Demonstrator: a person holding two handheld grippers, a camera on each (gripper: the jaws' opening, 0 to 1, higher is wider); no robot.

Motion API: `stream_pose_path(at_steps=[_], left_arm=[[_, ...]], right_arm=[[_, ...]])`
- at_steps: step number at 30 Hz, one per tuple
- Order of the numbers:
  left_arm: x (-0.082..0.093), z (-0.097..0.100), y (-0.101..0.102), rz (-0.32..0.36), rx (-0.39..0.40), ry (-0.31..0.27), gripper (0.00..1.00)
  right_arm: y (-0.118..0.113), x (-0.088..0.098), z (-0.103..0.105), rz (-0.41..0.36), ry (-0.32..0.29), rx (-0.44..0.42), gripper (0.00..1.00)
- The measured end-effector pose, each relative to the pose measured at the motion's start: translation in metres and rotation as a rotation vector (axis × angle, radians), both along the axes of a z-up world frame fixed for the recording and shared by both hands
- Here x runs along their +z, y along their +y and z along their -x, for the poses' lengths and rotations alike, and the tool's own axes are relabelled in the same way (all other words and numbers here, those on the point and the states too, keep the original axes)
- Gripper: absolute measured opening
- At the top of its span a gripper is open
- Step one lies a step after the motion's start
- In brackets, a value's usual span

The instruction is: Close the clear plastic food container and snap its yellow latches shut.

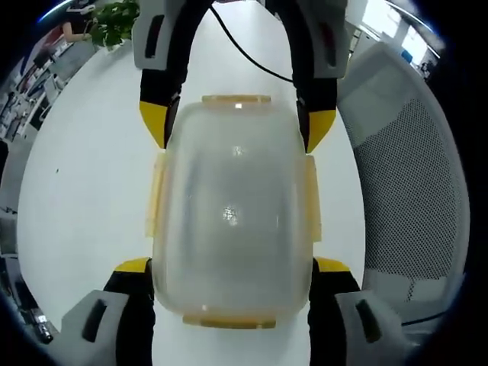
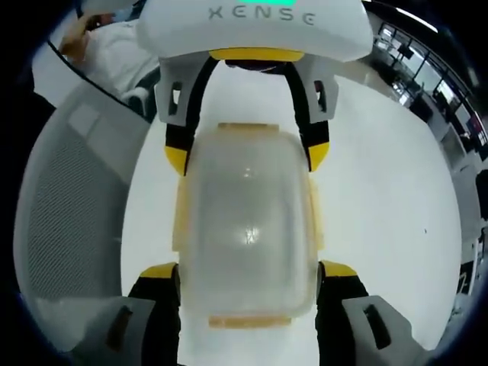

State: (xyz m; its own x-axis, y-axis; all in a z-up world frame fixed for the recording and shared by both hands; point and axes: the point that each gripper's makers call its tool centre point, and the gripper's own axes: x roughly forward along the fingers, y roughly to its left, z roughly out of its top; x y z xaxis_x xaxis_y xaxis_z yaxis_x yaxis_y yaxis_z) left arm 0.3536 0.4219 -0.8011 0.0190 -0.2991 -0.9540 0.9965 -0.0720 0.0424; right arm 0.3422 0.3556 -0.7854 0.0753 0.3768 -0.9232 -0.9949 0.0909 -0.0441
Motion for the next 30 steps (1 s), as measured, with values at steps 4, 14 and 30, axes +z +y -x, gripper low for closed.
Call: stream_pose_path(at_steps=[4,14,30], left_arm=[[-0.001,-0.002,0.006,0.002,-0.003,0.000,0.83],[0.000,-0.007,0.024,0.004,-0.005,0.002,0.83],[0.000,-0.013,0.036,0.009,0.002,0.000,0.83]], right_arm=[[0.006,0.000,-0.001,-0.003,-0.001,-0.005,0.72],[0.025,-0.001,-0.006,0.006,-0.002,-0.009,0.72],[0.037,-0.002,-0.014,0.021,-0.004,-0.008,0.72]])
